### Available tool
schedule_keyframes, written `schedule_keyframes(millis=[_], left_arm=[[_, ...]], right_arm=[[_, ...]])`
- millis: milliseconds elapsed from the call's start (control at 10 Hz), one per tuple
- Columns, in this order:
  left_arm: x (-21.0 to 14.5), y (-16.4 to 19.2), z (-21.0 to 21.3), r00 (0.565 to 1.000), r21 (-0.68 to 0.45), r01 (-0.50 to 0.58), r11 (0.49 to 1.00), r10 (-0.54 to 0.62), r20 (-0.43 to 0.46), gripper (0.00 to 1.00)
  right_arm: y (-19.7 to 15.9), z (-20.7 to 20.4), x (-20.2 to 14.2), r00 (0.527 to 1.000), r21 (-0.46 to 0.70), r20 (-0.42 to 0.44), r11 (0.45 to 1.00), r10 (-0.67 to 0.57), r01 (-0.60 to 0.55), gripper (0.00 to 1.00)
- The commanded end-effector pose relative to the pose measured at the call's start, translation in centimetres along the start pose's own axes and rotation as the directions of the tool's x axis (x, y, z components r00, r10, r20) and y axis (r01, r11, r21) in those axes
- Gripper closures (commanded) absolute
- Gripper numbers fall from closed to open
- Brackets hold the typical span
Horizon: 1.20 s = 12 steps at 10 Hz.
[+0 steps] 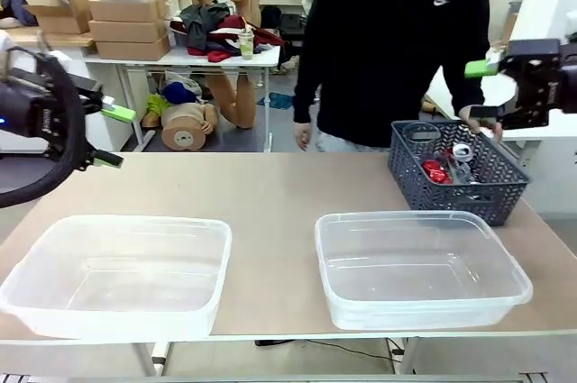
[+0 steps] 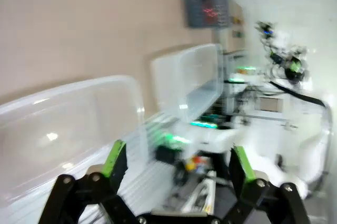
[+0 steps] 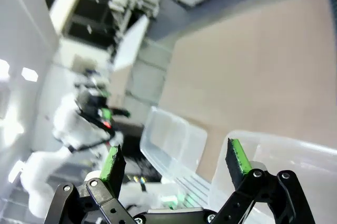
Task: Sort the waste into each basket.
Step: Pick up the Organizing box on the left side of the table and lift it.
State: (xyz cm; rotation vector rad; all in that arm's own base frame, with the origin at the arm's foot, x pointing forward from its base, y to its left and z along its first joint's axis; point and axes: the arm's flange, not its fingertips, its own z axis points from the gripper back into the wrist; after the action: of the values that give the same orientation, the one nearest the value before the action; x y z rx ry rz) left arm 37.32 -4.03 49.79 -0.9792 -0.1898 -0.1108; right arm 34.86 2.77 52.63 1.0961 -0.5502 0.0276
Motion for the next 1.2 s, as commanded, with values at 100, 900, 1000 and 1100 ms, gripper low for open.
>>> schedule_keyframes(millis=[100,900,1000,1100], left_arm=[[-2.5,-1.5,2.0,0.998,0.474,0.026,0.88,0.001,-0.056,0.0],[-5.4,1.7,2.4,0.993,0.699,0.003,0.715,0.082,-0.089,0.0],[-5.7,1.8,2.4,0.991,0.7,0.02,0.714,0.078,-0.107,0.0],[-6.7,3.7,2.2,0.994,0.762,-0.008,0.647,0.088,-0.065,0.0]], right_arm=[[5.4,-15.3,-2.8,0.97,-0.231,-0.239,0.968,0.037,-0.094,0.0],[7.0,-27.4,-12.3,0.882,-0.217,-0.445,0.937,0.153,-0.272,0.0],[7.4,-29.5,-12.1,0.873,-0.303,-0.484,0.925,0.058,-0.23,0.0],[7.7,-31.6,-13.0,0.858,-0.362,-0.513,0.897,0.034,-0.252,0.0]])
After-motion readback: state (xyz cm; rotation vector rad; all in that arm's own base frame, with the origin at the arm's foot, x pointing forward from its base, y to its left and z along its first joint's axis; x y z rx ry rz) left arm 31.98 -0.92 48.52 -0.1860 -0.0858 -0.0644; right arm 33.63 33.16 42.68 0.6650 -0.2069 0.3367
